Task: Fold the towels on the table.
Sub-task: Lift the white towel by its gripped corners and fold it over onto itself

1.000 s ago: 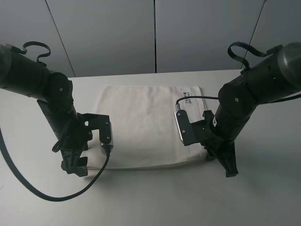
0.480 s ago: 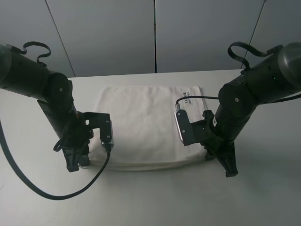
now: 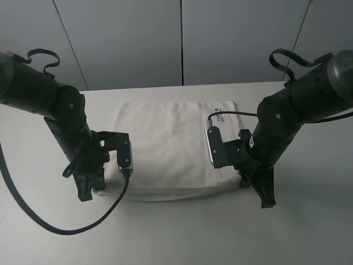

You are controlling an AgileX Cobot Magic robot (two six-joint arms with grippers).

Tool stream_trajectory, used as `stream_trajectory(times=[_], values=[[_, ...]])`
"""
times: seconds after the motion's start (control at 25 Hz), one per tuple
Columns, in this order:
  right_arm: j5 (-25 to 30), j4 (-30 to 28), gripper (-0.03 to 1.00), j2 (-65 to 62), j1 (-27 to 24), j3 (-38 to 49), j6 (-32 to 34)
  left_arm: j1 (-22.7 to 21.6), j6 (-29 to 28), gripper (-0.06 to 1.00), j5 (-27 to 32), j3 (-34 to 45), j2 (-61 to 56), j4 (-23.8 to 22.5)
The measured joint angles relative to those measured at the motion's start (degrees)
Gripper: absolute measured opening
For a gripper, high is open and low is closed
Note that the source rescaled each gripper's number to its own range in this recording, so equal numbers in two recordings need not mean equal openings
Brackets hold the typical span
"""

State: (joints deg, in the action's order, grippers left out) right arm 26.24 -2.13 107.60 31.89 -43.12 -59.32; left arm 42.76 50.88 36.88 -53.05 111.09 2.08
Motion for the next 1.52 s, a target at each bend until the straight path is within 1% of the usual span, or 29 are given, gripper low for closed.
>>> stream_trajectory(times=[0.28, 0.4, 0.52, 0.68, 0.88, 1.0, 1.28, 1.4, 1.52], values=[[-0.24, 0.38, 0.00, -0.35, 0.00, 0.13, 0.11, 0.00, 0.00, 0.00, 0.11, 0.00, 0.00, 0.00], [0.03, 2.13, 0.00, -1.15, 0.00, 0.38, 0.11, 0.00, 0.00, 0.00, 1.36, 0.00, 0.00, 0.00], [3.44, 3.74, 0.00, -2.18, 0.00, 0.58, -0.01, 0.00, -0.76, 0.00, 3.26, 0.00, -0.10, 0.69], [9.06, 4.93, 0.00, -5.01, 0.00, 0.86, -0.13, 0.05, -1.14, 0.00, 6.21, 0.00, -1.41, 3.28], [14.44, 10.06, 0.00, -9.01, 0.00, 0.90, -2.04, 0.05, -1.18, 0.00, 8.54, 0.00, -5.36, 3.99], [16.55, 12.38, 0.00, -10.81, 0.00, 0.99, -2.60, 0.05, -1.41, 0.00, 9.40, 0.00, -7.78, 4.10], [17.29, 13.47, 0.00, -15.74, 0.00, 1.03, 2.17, 0.05, -5.17, 0.00, 8.73, 0.10, -11.72, 4.10], [17.04, 13.47, 0.00, -16.95, 0.00, 1.03, 7.32, 0.05, -8.20, 0.00, 7.81, 0.10, -12.61, 4.10], [15.88, 13.47, 0.00, -17.20, 0.00, 1.03, 14.02, 0.05, -11.88, 0.00, 6.76, 0.10, -12.76, 4.10]])
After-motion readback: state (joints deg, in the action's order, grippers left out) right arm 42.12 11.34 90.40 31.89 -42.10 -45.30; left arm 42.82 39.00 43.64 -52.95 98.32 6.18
